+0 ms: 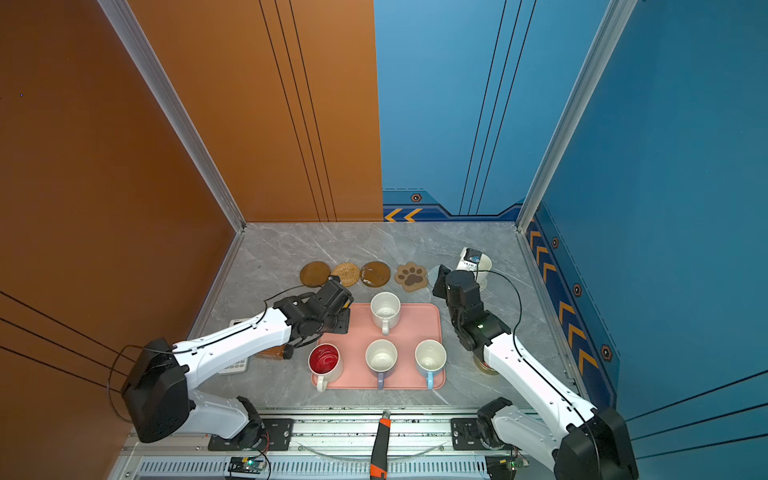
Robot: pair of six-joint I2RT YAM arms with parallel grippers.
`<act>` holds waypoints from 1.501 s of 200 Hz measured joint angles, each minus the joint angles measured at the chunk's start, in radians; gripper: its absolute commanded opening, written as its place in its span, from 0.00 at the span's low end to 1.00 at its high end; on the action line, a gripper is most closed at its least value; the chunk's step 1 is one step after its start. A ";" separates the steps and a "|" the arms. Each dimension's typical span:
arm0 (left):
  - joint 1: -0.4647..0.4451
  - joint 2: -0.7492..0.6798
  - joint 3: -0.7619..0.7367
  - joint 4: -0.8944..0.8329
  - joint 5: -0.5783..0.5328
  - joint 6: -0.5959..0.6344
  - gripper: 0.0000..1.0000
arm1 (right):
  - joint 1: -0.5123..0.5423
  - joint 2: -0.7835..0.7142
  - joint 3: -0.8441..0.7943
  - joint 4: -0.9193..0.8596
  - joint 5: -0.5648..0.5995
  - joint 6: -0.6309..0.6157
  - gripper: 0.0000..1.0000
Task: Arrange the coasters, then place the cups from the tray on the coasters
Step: 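Move the left gripper over the yellow mug on the tray, then lower the open left gripper into the yellow mug's opening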
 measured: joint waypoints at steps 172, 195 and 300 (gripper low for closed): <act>0.025 0.094 0.042 -0.014 0.010 -0.017 0.44 | -0.042 0.077 0.000 -0.016 -0.075 0.032 0.42; 0.036 0.094 0.042 -0.022 0.013 -0.018 0.44 | -0.044 0.090 0.000 -0.020 -0.083 0.037 0.41; 0.061 0.087 0.005 -0.022 0.012 -0.015 0.39 | -0.045 0.108 0.000 -0.026 -0.099 0.041 0.40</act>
